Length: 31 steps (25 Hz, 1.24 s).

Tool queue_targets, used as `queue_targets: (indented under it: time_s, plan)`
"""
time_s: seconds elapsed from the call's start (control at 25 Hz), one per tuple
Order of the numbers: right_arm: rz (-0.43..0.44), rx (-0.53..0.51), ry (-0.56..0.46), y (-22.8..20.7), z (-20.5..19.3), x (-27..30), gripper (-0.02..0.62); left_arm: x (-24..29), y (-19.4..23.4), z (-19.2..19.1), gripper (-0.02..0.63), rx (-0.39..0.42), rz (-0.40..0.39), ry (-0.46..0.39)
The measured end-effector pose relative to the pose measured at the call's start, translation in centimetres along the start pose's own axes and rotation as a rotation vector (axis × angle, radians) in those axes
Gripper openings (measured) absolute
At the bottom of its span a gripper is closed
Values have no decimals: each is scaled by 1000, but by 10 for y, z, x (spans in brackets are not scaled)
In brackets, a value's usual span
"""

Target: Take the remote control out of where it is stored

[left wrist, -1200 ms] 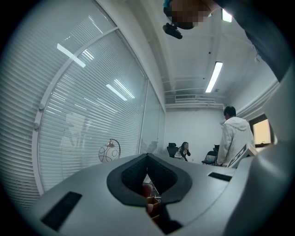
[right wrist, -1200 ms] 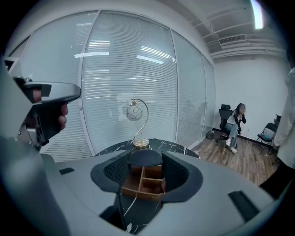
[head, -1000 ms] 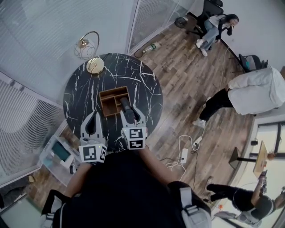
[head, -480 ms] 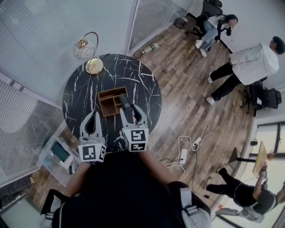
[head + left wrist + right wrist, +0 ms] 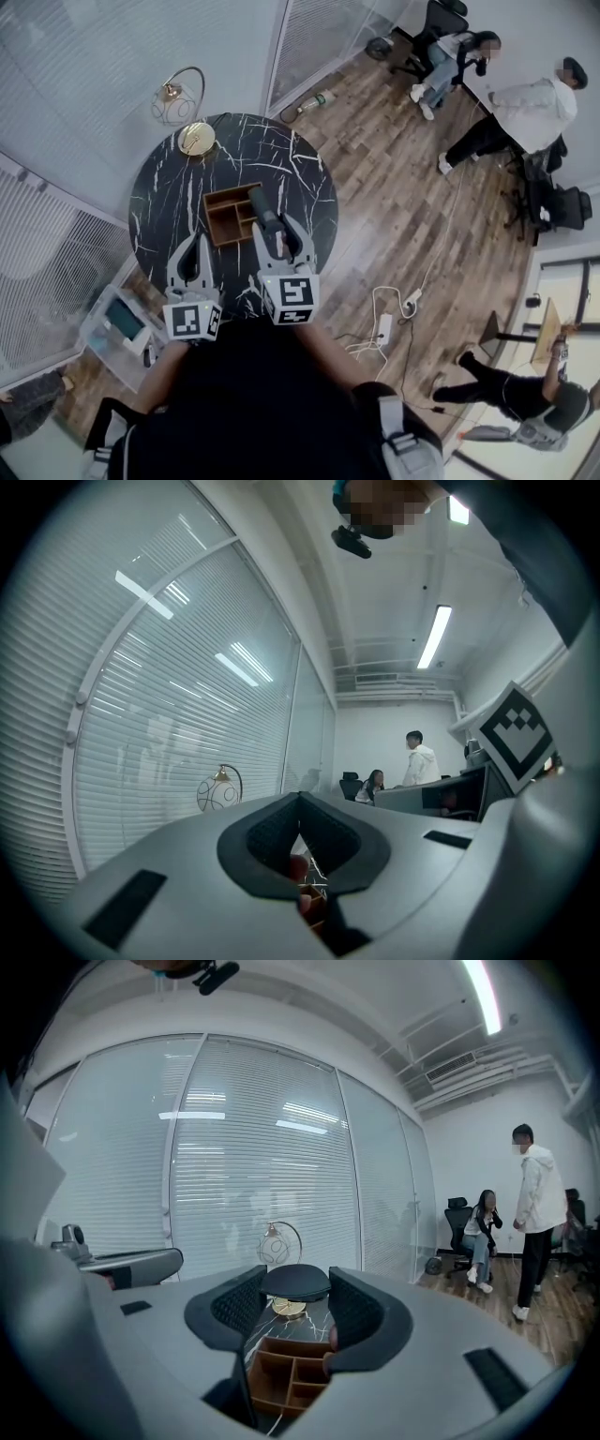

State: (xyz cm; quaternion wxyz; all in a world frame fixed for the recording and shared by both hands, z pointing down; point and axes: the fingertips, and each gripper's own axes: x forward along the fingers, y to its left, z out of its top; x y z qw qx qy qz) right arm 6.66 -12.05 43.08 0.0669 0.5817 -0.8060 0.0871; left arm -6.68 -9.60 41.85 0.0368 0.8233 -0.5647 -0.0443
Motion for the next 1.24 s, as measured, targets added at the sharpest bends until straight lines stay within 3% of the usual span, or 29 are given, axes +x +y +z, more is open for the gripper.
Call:
queue_targets:
  time_s: [1.24]
  plan:
    - [8, -3, -47, -5, 5, 1, 206, 11, -2, -4, 8, 8, -9, 1]
